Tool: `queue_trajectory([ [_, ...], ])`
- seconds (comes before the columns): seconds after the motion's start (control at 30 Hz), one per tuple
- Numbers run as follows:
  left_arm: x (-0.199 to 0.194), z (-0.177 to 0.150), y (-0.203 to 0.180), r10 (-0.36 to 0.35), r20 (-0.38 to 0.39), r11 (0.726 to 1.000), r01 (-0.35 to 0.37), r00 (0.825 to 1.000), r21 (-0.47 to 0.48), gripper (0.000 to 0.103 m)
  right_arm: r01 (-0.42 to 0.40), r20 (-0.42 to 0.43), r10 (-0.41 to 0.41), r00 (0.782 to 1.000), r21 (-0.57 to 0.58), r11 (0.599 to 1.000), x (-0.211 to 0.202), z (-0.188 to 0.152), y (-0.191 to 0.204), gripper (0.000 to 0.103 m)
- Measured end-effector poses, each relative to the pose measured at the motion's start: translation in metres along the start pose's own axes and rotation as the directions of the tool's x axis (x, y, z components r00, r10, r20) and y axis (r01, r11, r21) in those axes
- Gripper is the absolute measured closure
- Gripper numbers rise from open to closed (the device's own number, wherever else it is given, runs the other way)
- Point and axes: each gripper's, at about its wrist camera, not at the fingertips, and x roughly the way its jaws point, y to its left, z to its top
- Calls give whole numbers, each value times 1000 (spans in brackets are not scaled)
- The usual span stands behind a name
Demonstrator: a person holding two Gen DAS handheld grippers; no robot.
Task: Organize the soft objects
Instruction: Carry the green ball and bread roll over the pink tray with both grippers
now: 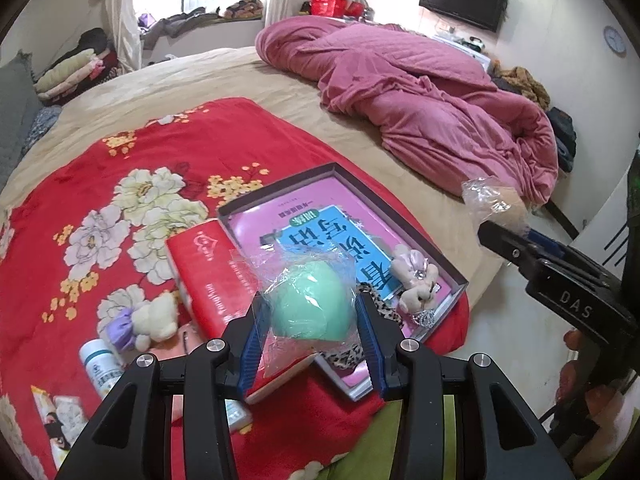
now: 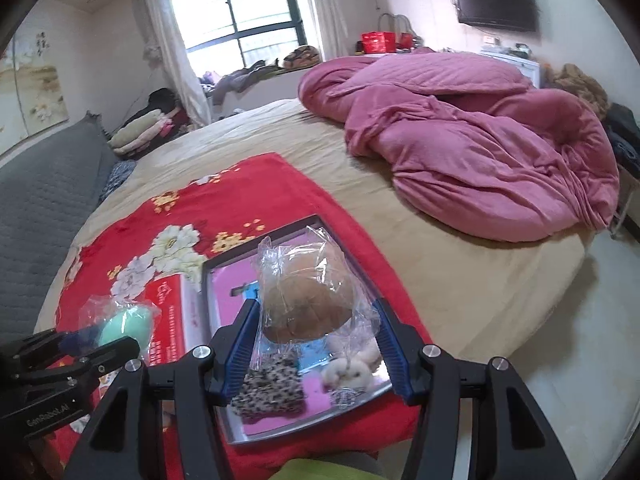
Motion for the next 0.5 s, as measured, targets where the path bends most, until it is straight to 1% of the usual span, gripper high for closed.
queue_trajectory([
  [0.13, 21, 4, -13, -9, -29, 1000, 9, 1000, 16, 58, 3, -9, -2, 1000, 15, 1000, 8, -1, -12, 46],
  [0.37, 58, 7, -27, -10, -86, 999, 13, 996, 34, 58, -8, -20, 8, 1000, 32, 999, 20, -2, -21, 46],
  [0.47, 74, 4, -31, -11, -116, 999, 16, 993, 46, 58, -38, -37, 39, 999, 44, 998, 30, -1, -20, 46],
  [0.5, 80, 3, -32, -12, -126, 999, 18, 992, 49, 58, -37, -41, 39, 998, 40, 998, 33, 0, -19, 46],
])
